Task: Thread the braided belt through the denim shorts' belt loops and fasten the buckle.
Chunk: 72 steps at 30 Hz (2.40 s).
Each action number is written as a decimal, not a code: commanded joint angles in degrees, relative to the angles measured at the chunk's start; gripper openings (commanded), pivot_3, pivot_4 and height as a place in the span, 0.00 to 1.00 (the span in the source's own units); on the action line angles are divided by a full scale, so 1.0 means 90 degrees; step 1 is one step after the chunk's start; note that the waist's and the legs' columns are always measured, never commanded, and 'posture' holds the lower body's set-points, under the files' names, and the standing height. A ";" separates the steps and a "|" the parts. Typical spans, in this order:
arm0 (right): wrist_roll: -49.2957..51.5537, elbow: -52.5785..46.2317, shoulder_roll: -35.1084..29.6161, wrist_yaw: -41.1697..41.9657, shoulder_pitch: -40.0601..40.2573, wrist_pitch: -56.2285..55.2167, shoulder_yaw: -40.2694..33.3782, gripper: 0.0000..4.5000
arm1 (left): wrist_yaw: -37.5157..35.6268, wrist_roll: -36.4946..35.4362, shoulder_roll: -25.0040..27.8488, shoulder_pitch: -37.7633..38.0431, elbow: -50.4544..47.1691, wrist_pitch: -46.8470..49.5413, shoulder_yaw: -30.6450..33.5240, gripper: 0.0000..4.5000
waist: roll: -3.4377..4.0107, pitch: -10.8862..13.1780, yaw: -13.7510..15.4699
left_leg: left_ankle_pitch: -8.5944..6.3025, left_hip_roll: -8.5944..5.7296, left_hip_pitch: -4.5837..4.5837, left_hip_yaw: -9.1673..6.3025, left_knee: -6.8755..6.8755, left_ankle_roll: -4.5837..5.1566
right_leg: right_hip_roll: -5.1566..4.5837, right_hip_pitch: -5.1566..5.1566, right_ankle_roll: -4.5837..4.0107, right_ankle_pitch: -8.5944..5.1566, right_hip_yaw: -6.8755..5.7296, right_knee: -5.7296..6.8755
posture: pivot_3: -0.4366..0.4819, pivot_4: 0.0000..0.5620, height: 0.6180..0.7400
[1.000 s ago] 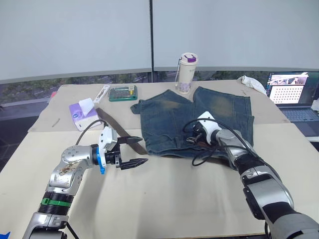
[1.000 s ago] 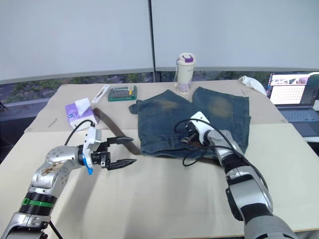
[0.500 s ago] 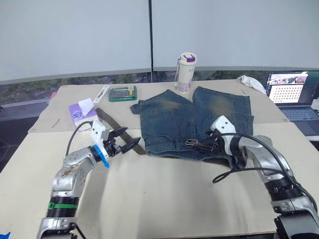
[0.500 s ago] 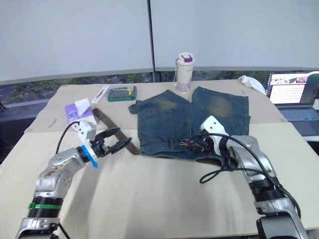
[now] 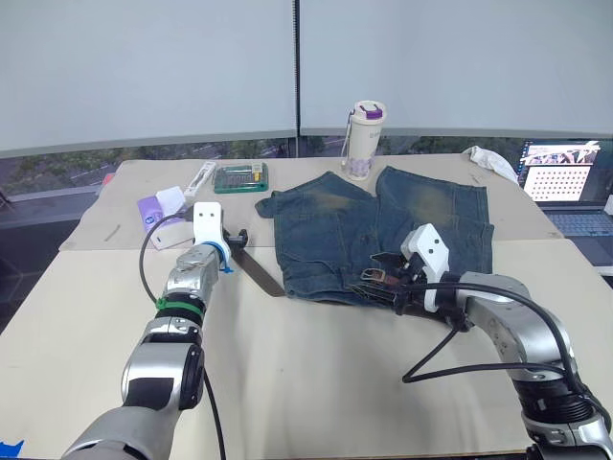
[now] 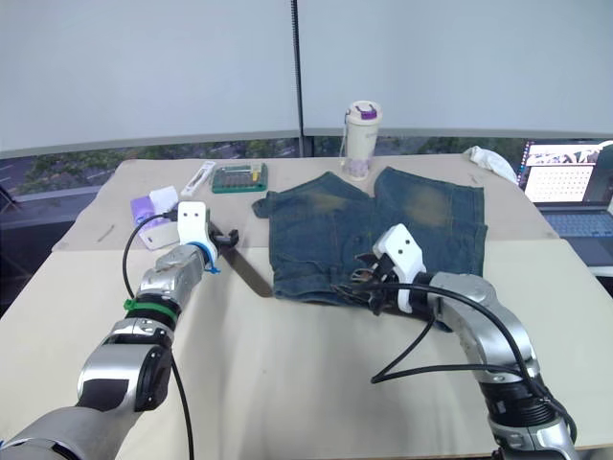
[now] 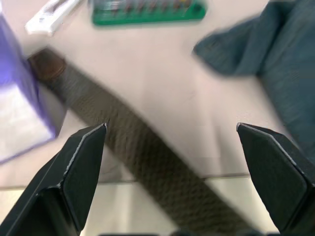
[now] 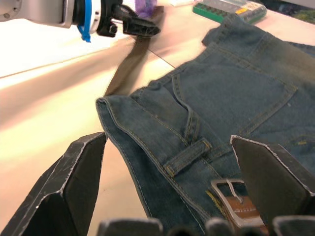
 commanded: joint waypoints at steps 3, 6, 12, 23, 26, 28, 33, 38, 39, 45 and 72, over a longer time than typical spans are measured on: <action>-0.0109 -0.0181 -0.0123 -0.0169 0.0032 -0.0256 -0.0128 0.99 | 0.0331 0.0142 -0.0083 -0.0614 0.0866 -0.0345 0.0106 1.00 | -0.0007 0.0004 0.0003 | 0.0000 0.0000 -0.0001 -0.0001 -0.0002 0.0000 | 0.0000 -0.0003 0.0002 0.0001 0.0000 0.0003 | 0.48 0.27 1.00; -0.0115 -0.0239 -0.0100 -0.0234 0.0050 -0.0276 -0.0151 0.99 | 0.0236 -0.0044 -0.0202 -0.0753 0.1183 -0.0233 0.0328 1.00 | -0.0008 0.0005 0.0000 | 0.0001 -0.0001 -0.0001 0.0000 -0.0002 0.0001 | -0.0001 -0.0002 0.0004 0.0001 0.0000 0.0004 | 0.48 0.27 1.00; -0.0076 -0.0291 -0.0098 -0.0347 0.0029 -0.0272 -0.0218 1.00 | 0.0584 -0.0371 -0.0289 -0.0842 0.1462 -0.0156 0.0907 0.74 | -0.0011 0.0005 -0.0010 | 0.0001 0.0002 -0.0001 0.0000 -0.0002 0.0001 | 0.0001 -0.0005 0.0004 0.0002 0.0001 0.0010 | 0.48 0.27 1.00; -0.0086 -0.0222 -0.0095 -0.0468 0.0045 -0.0395 -0.0297 1.00 | 0.0072 -0.0118 -0.0318 -0.0641 0.1253 -0.1202 0.0897 0.02 | -0.0010 0.0005 -0.0005 | 0.0005 -0.0001 0.0000 0.0000 -0.0002 -0.0006 | -0.0001 -0.0004 0.0007 0.0003 0.0001 0.0011 | 0.48 0.27 1.00; 0.0072 -0.0279 -0.0075 -0.0494 0.0024 -0.0288 -0.0446 1.00 | -0.0647 0.0006 -0.0326 -0.0404 0.0790 -0.2067 0.0634 0.02 | -0.0010 0.0005 -0.0002 | 0.0008 0.0000 -0.0003 0.0001 -0.0003 -0.0011 | -0.0001 -0.0007 0.0007 0.0003 0.0003 0.0011 | 0.48 0.27 1.00; 0.0371 -0.0448 -0.0028 -0.0476 0.0050 -0.0038 -0.0608 1.00 | -0.1080 0.0075 -0.0278 -0.0100 0.0227 -0.2354 0.0414 0.02 | -0.0010 0.0005 -0.0003 | 0.0010 0.0001 -0.0005 0.0001 -0.0003 -0.0015 | -0.0002 -0.0009 0.0007 0.0003 0.0004 0.0010 | 0.48 0.27 1.00; 0.1649 -0.0870 0.0260 -0.0669 0.0087 0.1146 -0.1135 1.00 | -0.2563 0.0478 0.0102 0.1704 -0.2929 -0.3150 -0.0690 0.02 | -0.0003 -0.0001 -0.0060 | 0.0007 0.0035 -0.0006 0.0003 -0.0016 -0.0009 | -0.0004 -0.0007 0.0001 0.0007 0.0021 0.0019 | 0.48 0.27 1.00; 0.2033 -0.0800 0.0154 -0.0822 0.0176 0.1751 -0.1175 1.00 | -0.3395 0.2090 0.1255 0.2919 -0.4613 -0.5159 -0.2143 0.02 | -0.0001 -0.0002 -0.0042 | -0.0007 0.0060 -0.0004 0.0007 -0.0036 0.0015 | -0.0004 -0.0008 -0.0022 0.0021 0.0025 -0.0005 | 0.48 0.27 1.00; 0.2025 -0.0741 0.0107 -0.0860 0.0202 0.1801 -0.1171 1.00 | -0.3376 0.2652 0.1579 0.2971 -0.4615 -0.5733 -0.2453 0.02 | 0.0002 -0.0004 -0.0014 | -0.0008 0.0060 0.0002 0.0008 -0.0041 0.0017 | -0.0003 -0.0008 -0.0023 0.0021 0.0025 -0.0013 | 0.48 0.27 1.00; 0.2239 -0.0634 0.0213 -0.1281 0.0286 0.2469 -0.1301 1.00 | -0.1634 0.4963 0.2426 0.2659 -0.3796 -0.6830 -0.2974 0.02 | 0.0008 -0.0006 0.0018 | -0.0003 0.0053 0.0001 0.0011 -0.0049 0.0023 | 0.0002 -0.0008 -0.0024 0.0021 0.0015 -0.0018 | 0.48 0.27 1.00; 0.2743 0.0243 0.3076 -0.4372 -0.0383 0.3637 -0.2295 1.00 | 0.1619 0.7046 0.2740 0.2394 -0.3385 -0.7222 -0.3796 0.02 | 0.0013 -0.0010 -0.0059 | 0.0000 0.0030 -0.0002 0.0028 -0.0058 0.0025 | 0.0008 -0.0066 -0.0013 0.0017 -0.0006 0.0091 | 0.48 0.27 1.00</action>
